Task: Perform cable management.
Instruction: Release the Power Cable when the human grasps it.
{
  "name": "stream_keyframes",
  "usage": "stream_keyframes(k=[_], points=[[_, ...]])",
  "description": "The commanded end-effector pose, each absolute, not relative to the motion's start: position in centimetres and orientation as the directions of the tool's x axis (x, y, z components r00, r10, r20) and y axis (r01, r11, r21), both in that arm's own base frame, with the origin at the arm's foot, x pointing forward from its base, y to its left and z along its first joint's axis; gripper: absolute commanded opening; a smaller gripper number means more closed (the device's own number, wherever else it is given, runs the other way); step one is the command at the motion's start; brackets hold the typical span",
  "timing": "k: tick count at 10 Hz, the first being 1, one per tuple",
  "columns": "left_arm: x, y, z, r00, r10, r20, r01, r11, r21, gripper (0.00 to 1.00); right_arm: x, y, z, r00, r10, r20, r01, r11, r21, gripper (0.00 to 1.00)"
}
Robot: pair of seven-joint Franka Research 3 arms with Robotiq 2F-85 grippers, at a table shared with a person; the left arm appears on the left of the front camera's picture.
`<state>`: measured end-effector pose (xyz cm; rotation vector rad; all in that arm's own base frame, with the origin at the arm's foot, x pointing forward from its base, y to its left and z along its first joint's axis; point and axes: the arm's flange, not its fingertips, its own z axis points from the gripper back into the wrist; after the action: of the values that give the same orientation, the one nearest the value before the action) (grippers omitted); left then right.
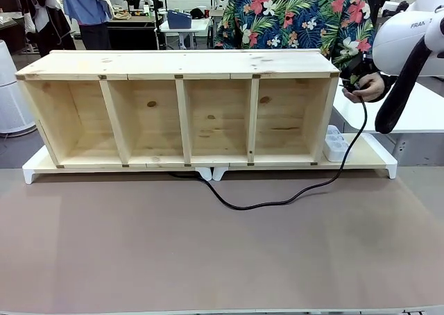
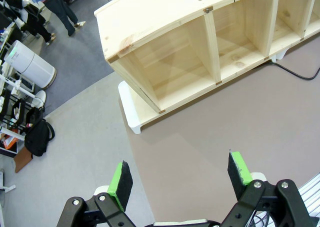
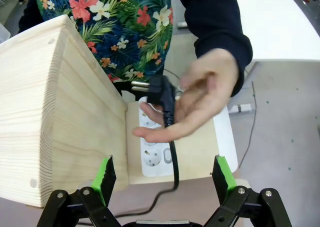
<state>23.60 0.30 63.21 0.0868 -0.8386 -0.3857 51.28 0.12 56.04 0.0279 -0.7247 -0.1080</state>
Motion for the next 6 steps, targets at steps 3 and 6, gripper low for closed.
stream_keyframes(k=[3, 6], points=[[23.89, 0.19, 63.27, 0.601, -0.352, 0.718, 0.286, 0.933, 0.218, 1.0, 51.35, 0.12, 55.86, 0.747, -0.11, 0.656, 0.09, 0.994, 0.064, 1.0], [23.89, 0.19, 63.27, 0.601, -0.352, 0.718, 0.286, 0.933, 0.218, 1.0, 51.35, 0.12, 55.86, 0.747, -0.11, 0.656, 0.09, 0.994, 0.064, 1.0]])
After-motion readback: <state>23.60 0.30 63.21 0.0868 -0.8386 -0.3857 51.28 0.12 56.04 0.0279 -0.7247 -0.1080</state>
